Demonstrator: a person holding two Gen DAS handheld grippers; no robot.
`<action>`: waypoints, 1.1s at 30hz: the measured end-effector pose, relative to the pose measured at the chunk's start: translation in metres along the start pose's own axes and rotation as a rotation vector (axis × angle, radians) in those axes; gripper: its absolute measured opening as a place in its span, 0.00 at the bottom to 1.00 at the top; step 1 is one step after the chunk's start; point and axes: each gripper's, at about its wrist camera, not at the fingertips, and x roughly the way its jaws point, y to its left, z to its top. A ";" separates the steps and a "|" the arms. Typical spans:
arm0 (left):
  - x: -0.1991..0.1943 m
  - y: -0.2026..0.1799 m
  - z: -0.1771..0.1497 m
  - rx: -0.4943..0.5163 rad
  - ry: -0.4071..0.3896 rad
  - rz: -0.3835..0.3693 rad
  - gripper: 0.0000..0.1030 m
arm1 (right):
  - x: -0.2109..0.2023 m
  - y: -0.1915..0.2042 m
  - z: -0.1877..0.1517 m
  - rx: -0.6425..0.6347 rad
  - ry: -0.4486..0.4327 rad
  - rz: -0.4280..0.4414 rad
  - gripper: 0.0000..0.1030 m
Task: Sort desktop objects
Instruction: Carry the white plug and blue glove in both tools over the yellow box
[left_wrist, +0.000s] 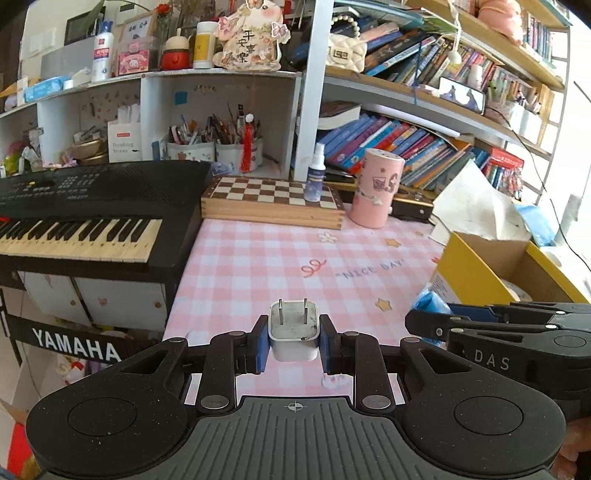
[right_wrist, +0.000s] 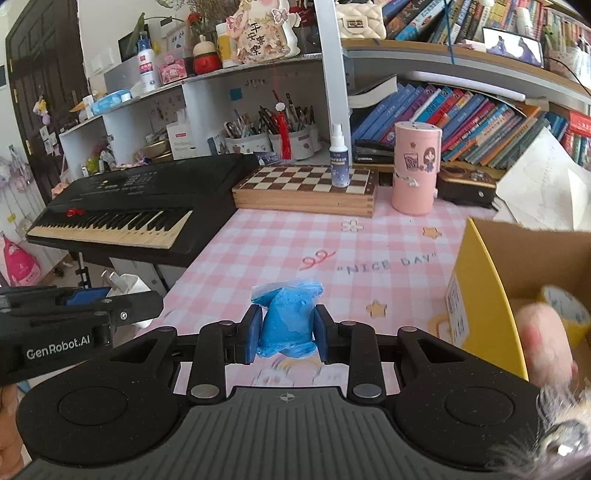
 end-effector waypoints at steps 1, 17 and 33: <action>-0.005 0.001 -0.003 0.001 -0.003 -0.001 0.24 | -0.004 0.002 -0.004 0.003 0.004 -0.001 0.27; -0.084 -0.014 -0.066 0.031 0.026 -0.108 0.24 | -0.090 0.039 -0.075 0.030 0.021 -0.057 0.27; -0.092 -0.084 -0.089 0.162 0.072 -0.309 0.24 | -0.162 0.002 -0.134 0.168 0.063 -0.228 0.26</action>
